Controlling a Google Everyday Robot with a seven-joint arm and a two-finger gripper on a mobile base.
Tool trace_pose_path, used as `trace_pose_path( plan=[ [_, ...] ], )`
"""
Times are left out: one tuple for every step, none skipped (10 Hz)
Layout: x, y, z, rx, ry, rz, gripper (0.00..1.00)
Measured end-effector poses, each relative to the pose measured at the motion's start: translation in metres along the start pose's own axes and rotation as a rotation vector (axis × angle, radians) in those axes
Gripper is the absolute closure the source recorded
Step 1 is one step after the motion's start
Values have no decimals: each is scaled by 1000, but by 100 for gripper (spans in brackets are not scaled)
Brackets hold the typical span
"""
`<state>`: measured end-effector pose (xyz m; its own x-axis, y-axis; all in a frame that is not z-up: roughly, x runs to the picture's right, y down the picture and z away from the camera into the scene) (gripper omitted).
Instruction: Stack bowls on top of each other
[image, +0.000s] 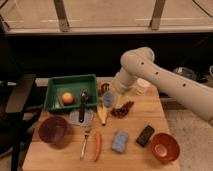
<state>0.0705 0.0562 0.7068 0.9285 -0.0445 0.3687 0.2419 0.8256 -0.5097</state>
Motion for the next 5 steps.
trace_pose_path(
  plan=[
    [17,16,-1,-25,9,1,31],
    [30,25,-2,-40,15,1,31],
    [46,35,-3,-57,29,3,31],
    [70,49,-3,-77,64,18,31],
    [85,57,-4,-85,83,30,31]
  ],
)
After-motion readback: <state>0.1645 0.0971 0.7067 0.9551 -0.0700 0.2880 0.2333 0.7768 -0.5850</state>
